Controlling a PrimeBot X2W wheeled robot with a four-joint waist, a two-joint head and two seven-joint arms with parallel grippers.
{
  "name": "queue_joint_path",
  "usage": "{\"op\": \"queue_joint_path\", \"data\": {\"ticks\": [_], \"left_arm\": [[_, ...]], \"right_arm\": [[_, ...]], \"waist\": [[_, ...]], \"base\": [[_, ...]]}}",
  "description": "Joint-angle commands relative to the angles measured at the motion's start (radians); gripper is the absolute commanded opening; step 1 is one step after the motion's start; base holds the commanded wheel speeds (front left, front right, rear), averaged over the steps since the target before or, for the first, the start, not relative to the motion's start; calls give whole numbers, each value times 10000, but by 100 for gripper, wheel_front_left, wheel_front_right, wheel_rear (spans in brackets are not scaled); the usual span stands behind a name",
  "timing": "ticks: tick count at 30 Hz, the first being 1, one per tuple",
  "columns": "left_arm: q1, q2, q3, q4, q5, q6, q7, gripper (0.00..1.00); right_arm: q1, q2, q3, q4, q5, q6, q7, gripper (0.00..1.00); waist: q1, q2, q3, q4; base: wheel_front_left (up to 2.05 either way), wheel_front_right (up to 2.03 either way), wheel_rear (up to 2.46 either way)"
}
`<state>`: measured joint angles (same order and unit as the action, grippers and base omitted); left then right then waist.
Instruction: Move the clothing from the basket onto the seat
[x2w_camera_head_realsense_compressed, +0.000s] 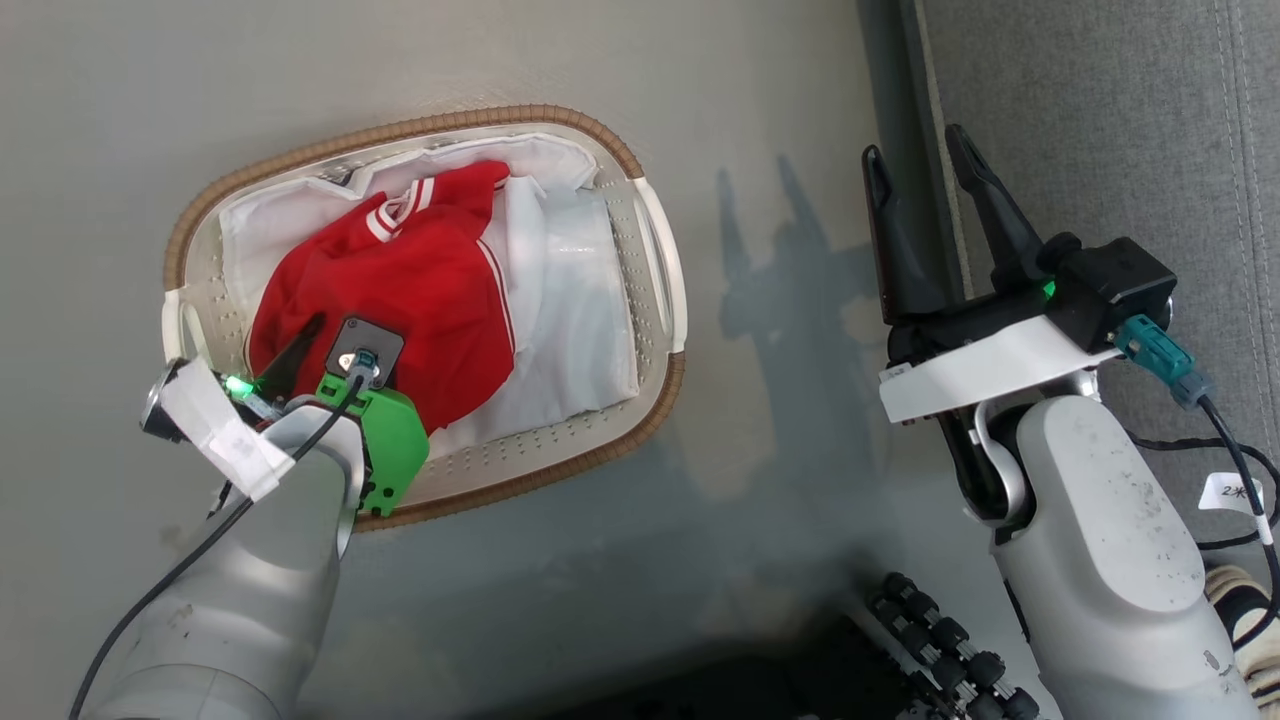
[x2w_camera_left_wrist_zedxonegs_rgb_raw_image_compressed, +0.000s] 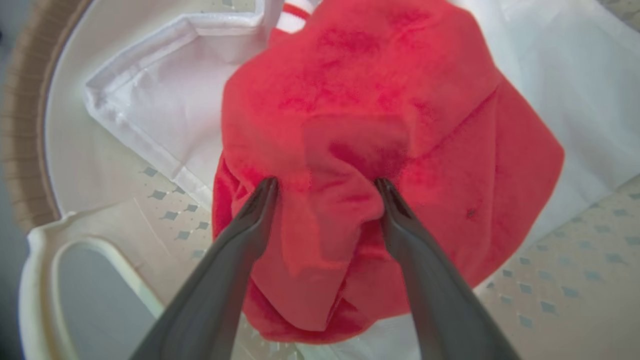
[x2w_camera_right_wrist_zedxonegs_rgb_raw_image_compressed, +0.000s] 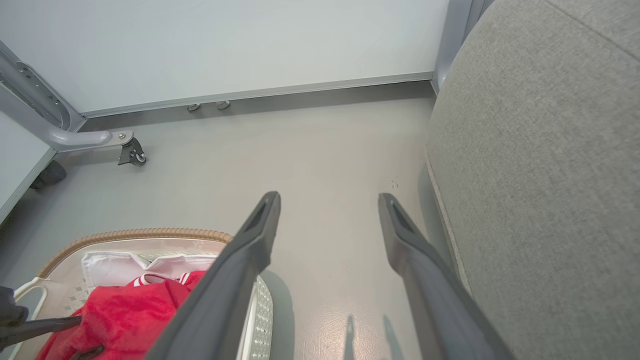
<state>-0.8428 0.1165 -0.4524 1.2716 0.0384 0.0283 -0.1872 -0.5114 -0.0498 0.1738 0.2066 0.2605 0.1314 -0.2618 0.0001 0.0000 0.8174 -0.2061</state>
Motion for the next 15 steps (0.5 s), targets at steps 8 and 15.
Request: {"op": "queue_joint_path", "data": {"ticks": [8,15], "left_arm": [[-472,195,-96,156,-107,-131,814,100],[-432,40,-54,169,-382,-387,871,0]], "right_arm": [[-151,-35,116,-71,235,-14,-48,100],[-86,-36,85,86,346,-14,-48,100]], "waist": [[-1,0,308,-181],[-1,0,92,-215]], "base": [[0,0,0],[0,0,0]]}}
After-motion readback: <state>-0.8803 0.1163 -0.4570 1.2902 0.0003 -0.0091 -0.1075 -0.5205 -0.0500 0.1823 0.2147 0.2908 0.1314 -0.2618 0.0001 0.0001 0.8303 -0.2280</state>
